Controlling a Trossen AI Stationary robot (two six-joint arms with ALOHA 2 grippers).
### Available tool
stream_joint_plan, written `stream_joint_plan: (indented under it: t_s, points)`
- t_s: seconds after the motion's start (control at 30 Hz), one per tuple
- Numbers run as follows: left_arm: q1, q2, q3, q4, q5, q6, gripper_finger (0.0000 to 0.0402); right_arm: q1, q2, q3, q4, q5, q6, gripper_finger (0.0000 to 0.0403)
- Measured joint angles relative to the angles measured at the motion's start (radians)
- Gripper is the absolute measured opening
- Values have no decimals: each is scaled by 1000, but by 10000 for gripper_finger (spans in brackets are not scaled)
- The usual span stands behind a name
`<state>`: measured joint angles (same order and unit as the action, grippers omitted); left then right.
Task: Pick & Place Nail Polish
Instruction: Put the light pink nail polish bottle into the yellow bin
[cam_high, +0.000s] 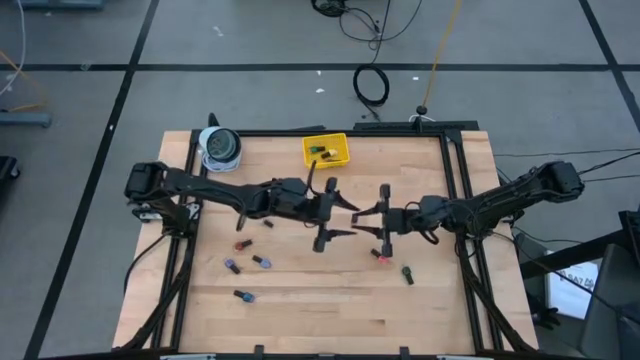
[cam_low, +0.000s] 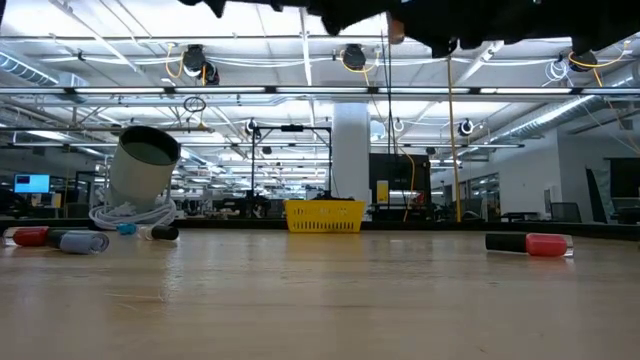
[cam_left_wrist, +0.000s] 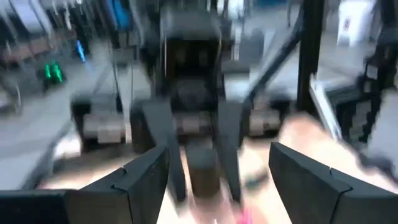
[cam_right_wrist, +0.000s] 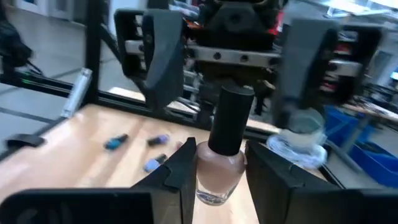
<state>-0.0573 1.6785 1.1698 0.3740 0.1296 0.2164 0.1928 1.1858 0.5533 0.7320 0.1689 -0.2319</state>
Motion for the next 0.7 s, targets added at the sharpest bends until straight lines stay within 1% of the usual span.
stream_joint_plan:
  t_s: [0.1, 0.17, 0.37, 0.53, 0.7]
  points:
    - [-7, 47, 0, 79, 1, 14, 269, 1, -1, 0, 12, -43, 5, 104]
    - [-6, 72, 0, 117, 0, 14, 269, 2, 0, 0, 2, -45, 7, 104]
    - [3, 79, -1, 155, 5, -9, 269, 4, 0, 0, -2, -42, 6, 103]
    - [17, 79, -1, 149, 5, -18, 269, 4, 0, 0, -3, -39, 3, 102]
    - [9, 79, -1, 175, 3, 17, 269, 5, 0, 0, -2, -40, -1, 102]
